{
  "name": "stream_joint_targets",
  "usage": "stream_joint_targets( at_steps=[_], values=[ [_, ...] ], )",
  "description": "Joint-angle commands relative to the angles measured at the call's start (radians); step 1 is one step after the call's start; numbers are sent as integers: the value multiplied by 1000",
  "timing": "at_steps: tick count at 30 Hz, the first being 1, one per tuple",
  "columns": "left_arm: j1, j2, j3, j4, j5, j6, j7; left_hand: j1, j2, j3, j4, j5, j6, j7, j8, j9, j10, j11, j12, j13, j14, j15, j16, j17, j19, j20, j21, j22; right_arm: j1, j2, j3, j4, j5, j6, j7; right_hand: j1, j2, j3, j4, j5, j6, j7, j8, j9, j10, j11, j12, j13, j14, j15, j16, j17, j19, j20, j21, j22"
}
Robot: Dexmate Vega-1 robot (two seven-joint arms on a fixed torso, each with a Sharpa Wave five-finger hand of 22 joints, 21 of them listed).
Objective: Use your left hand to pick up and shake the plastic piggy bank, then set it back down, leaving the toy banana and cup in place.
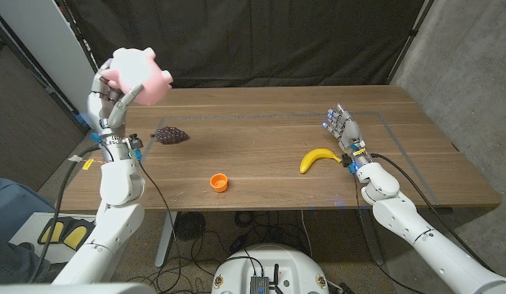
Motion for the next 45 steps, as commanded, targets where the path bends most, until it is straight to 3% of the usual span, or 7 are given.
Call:
stream_joint_targets(
  at_steps=[1, 10, 19, 25, 34, 40, 45],
  values=[
    [-2, -129, -49, 100, -114, -48, 16, 320, 389, 115, 24, 5, 187, 156, 3, 19, 225, 133, 5, 117, 239, -232, 7, 3, 35, -137, 10, 5, 20, 5, -8, 20, 9, -11, 11, 15, 1, -1, -1, -1, 6, 7, 0, 6, 5, 1, 2, 2, 3, 3, 5, 3, 9, -2, 10, 5],
    [-83, -143, -2, 173, -148, -99, -87, 317, 386, 117, 22, 6, 192, 151, 2, 20, 229, 127, 2, 119, 239, -235, 2, 0, 24, -142, 10, 5, 24, 9, -13, 33, 9, -8, 18, 15, 1, -1, -1, -1, 6, 7, 0, 6, 5, 1, 2, 2, 3, 4, 5, 3, 10, -3, 10, 5],
    [-114, -64, 41, 69, 262, -9, -60, 320, 383, 118, 17, 7, 192, 150, 0, 20, 231, 128, -1, 120, 241, -237, 3, 1, 17, -146, 11, 5, 10, 12, -6, 19, 4, 3, -3, 15, 2, -2, 0, -1, 7, 8, 0, 6, 5, 1, 2, 2, 4, 3, 5, 3, 11, -4, 10, 5],
    [-167, -50, 72, 27, 531, 54, 3, 320, 381, 116, 16, 7, 197, 148, -1, 19, 230, 129, -3, 121, 241, -236, 4, 3, 13, -146, 12, 5, -1, 11, -2, 11, -1, 10, -14, 16, 2, -2, 0, -1, 7, 8, 0, 6, 6, 0, 2, 2, 5, 4, 6, 4, 11, -4, 10, 5],
    [-197, 45, 149, -151, 1078, 386, 168, 329, 380, 119, 10, 8, 215, 148, 2, 17, 243, 131, -3, 122, 246, -235, 6, 4, 4, -143, 13, 5, -2, 15, 6, 8, -10, 37, -20, 18, 2, -2, -1, -1, 10, 8, 1, 6, 13, 2, 4, 2, 13, -11, 8, 3, 21, -12, 13, 5],
    [-238, 176, 258, -285, 1123, 681, -69, 330, 382, 121, 13, 8, 223, 145, 1, 16, 254, 130, -2, 123, 247, -233, 5, 4, -16, -145, 9, 5, 1, 15, 11, 1, -23, 57, -24, 21, 1, -3, -3, -1, 25, 16, 6, 6, 31, 5, 10, 2, 24, -24, 11, 2, 33, -26, 16, 4],
    [-306, 269, 381, -335, 1253, 839, -171, 330, 381, 122, 13, 8, 226, 145, 0, 15, 257, 131, -3, 123, 245, -230, 2, 4, -24, -144, 8, 5, 1, 16, 11, 1, -24, 58, -24, 22, 1, -3, -3, -1, 29, 17, 7, 6, 36, 4, 12, 1, 26, -23, 11, 1, 35, -27, 16, 4]
  ],
)
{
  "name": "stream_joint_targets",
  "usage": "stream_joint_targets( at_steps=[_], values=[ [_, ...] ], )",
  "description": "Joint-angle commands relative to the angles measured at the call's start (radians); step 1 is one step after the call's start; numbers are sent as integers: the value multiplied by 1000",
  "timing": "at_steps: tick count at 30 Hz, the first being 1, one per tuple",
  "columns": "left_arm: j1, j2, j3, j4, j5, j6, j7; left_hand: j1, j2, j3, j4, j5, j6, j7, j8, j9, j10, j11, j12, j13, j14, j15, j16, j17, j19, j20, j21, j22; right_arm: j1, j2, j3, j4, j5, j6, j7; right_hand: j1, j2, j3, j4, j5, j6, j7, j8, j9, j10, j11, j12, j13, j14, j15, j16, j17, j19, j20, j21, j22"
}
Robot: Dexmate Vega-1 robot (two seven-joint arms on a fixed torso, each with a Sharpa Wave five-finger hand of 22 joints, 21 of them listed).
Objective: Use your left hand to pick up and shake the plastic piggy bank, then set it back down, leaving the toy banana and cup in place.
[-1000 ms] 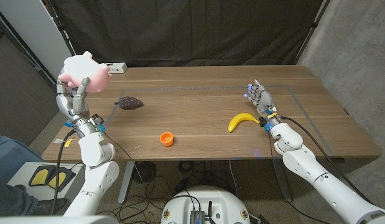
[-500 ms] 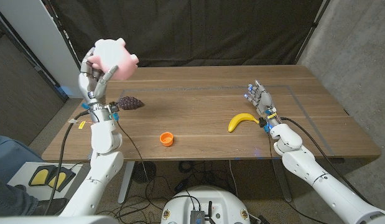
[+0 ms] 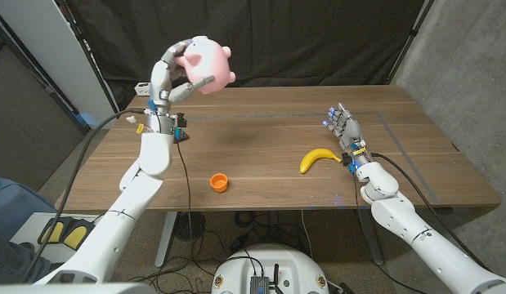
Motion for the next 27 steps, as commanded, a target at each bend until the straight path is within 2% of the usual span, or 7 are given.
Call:
stream_joint_targets(
  at_steps=[1, 5, 9, 27],
  values=[
    [-118, 212, 228, -184, 576, 512, -241, 331, 381, 122, 12, 5, 193, 148, 7, 14, 221, 134, 6, 123, 226, -224, 1, 4, -26, -144, 4, 4, 0, 3, 6, -8, -11, 17, -9, 12, 1, -3, -3, -1, 11, 0, 7, 6, 13, 2, 4, 2, 3, 0, 5, 1, 10, -2, 8, 4],
    [-150, 249, 278, -198, 566, 560, -294, 330, 380, 121, 13, 5, 196, 146, 6, 13, 225, 133, 6, 123, 225, -224, 1, 4, -28, -144, 5, 4, -1, 6, 6, -8, -9, 17, -11, 12, 1, -3, -3, -1, 12, 0, 7, 6, 14, 2, 4, 1, 3, 2, 4, 1, 10, -3, 7, 4],
    [-168, 272, 305, -197, 538, 578, -293, 330, 379, 120, 14, 4, 196, 145, 5, 12, 224, 134, 4, 123, 223, -225, -1, 4, -32, -143, 4, 4, -2, 3, 7, -11, -12, 13, -14, 13, 1, -3, -3, -1, 12, -1, 7, 6, 13, 4, 3, 1, 3, 4, 4, 1, 10, -3, 7, 4],
    [-180, 331, 330, -186, 385, 550, -220, 328, 379, 119, 16, 4, 202, 149, 0, 9, 231, 136, 1, 125, 225, -220, -3, 4, -35, -142, 9, 4, -3, 1, 4, -16, -10, 0, -16, 14, 2, -4, -3, -1, 11, 0, 5, 6, 12, 2, 1, 1, 3, 6, 3, 1, 8, 0, 4, 4]
  ],
)
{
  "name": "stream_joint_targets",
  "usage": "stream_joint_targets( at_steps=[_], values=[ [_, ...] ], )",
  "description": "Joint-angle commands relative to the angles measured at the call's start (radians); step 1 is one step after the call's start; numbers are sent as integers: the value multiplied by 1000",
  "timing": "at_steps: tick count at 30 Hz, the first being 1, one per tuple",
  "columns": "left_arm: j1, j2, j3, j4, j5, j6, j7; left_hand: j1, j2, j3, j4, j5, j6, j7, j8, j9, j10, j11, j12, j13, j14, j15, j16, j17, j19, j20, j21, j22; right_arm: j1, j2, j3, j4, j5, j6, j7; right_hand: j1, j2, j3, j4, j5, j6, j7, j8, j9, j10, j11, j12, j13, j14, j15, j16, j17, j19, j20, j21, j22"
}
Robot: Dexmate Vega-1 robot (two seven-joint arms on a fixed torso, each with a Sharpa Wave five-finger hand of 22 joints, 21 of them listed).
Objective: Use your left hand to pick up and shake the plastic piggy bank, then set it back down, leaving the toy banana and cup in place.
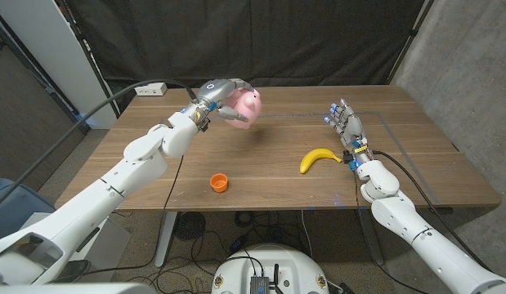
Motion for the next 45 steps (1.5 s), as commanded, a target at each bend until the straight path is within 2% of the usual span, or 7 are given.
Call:
stream_joint_targets(
  at_steps=[1, 18, 29, 45],
  values=[
    [-16, 42, 27, -4, -65, 22, 25, 327, 379, 119, 17, 3, 146, 147, -2, 2, 159, 146, 6, 125, 188, -183, -2, 3, -30, -117, 10, 4, -1, 1, -3, -3, 3, -13, -3, 14, 2, -4, -3, -1, 9, 1, 5, 6, 5, 0, 0, 3, 3, 6, 3, 3, 9, 0, 4, 4],
    [-6, 78, 12, -23, -117, 49, 38, 327, 381, 120, 17, 3, 148, 147, -8, 0, 161, 147, 1, 127, 192, -182, -2, 3, -32, -116, 15, 4, -3, 0, -4, 4, 4, -12, 1, 14, 3, -5, -2, -1, 8, 2, 3, 6, 5, 1, -1, 3, 3, 6, 2, 3, 9, 0, 3, 4],
    [-6, 104, 0, -41, -144, 75, 13, 328, 382, 120, 16, 4, 148, 147, -12, -1, 162, 148, -2, 129, 191, -182, -3, 4, -32, -115, 19, 4, -3, -1, -5, 9, 8, -8, 11, 15, 3, -5, -2, -1, 7, 2, 2, 6, 6, 2, -1, 3, 3, 6, 1, 3, 9, 1, 2, 4],
    [7, 112, 6, -42, -166, 104, 10, 326, 383, 120, 18, 3, 149, 148, -15, 1, 163, 149, -7, 131, 193, -181, -4, 4, -34, -114, 24, 4, -9, -8, -2, 6, 13, -13, 16, 16, 3, -7, -2, -1, 7, 1, 2, 6, 6, 0, -3, 3, 4, 8, 0, 3, 8, 3, 1, 4]
  ],
)
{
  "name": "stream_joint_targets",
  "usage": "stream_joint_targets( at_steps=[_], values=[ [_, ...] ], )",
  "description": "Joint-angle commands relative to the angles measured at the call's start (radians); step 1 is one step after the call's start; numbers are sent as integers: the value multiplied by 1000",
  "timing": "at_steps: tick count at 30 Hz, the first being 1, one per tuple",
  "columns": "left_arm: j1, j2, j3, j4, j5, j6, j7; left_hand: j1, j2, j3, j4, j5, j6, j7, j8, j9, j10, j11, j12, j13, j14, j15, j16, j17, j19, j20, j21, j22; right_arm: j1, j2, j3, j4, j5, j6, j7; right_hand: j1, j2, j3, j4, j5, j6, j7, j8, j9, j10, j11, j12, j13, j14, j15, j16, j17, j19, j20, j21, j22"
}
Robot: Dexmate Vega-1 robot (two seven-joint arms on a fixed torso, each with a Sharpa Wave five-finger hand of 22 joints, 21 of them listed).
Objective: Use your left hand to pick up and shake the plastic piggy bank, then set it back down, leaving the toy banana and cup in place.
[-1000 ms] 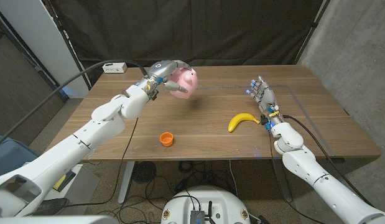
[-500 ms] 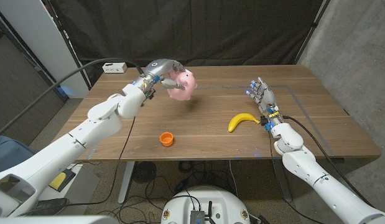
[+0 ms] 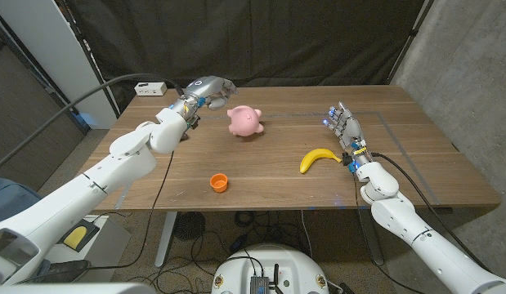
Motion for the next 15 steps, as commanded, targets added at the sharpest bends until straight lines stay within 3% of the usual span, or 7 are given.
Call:
stream_joint_targets(
  at_steps=[1, 6, 9, 11, 12, 15],
  values=[
    [10, 8, 4, 1, -26, 26, -6, -4, -7, -3, 0, -2, -2, 0, -3, 3, -1, -2, -7, 3, 6, 3, -1, 3, 0, 7, 8, 2, -8, -7, 4, -4, 7, -5, 2, 9, -3, -3, 2, -1, 7, 1, 2, 6, 6, 0, -3, 3, 4, 8, 0, 3, 8, 3, 1, 4],
    [20, 9, 2, 3, -42, 31, -2, -19, -12, -10, 8, -5, -7, 0, -8, 3, -6, -1, -12, 4, -1, 7, -6, 2, -6, 10, 8, 1, -11, -12, 3, -6, 1, -2, 5, 9, -4, -3, 2, -1, 7, 1, 2, 6, 7, 0, -3, 3, 4, 8, 0, 3, 8, 3, 1, 4],
    [25, 3, 6, 11, -48, 35, 7, -54, -14, -20, 24, -5, -21, -2, -20, 1, -27, -2, -29, 1, -35, 24, -27, -6, -47, 29, -2, 1, -16, -13, 6, -14, 6, -7, 0, 9, -4, -4, 2, -1, 7, 1, 1, 6, 7, 0, -3, 3, 4, 9, 0, 3, 8, 4, 1, 4],
    [30, -4, 7, 21, -56, 32, 21, -101, -4, -31, 48, -5, -39, -4, -35, -2, -42, 8, -44, -4, -66, 36, -46, -11, -94, 55, -16, 2, -19, -15, 6, -17, 4, -8, -2, 9, -4, -4, 2, -1, 7, 0, 1, 6, 6, 0, -3, 3, 3, 8, 0, 3, 8, 3, 1, 4],
    [35, -9, 7, 28, -61, 30, 32, -112, -5, -32, 50, -4, -48, -6, -42, -3, -56, 3, -55, -8, -81, 42, -55, -16, -112, 62, -22, 2, -20, -17, 6, -17, 1, -5, -1, 9, -3, -4, 2, -1, 6, 0, 1, 6, 6, 0, -3, 3, 3, 9, 0, 3, 8, 4, 1, 4],
    [54, -32, -2, 59, -109, 5, 67, -186, 7, -49, 87, -2, -65, -2, -63, -9, -82, 20, -82, -22, -115, 61, -75, -23, -158, 83, -37, 1, -28, -17, 9, -25, 7, -10, -8, 9, -3, -4, 2, -1, 6, 0, 1, 6, 6, 0, -3, 3, 3, 9, -1, 3, 8, 4, 1, 4]
  ],
)
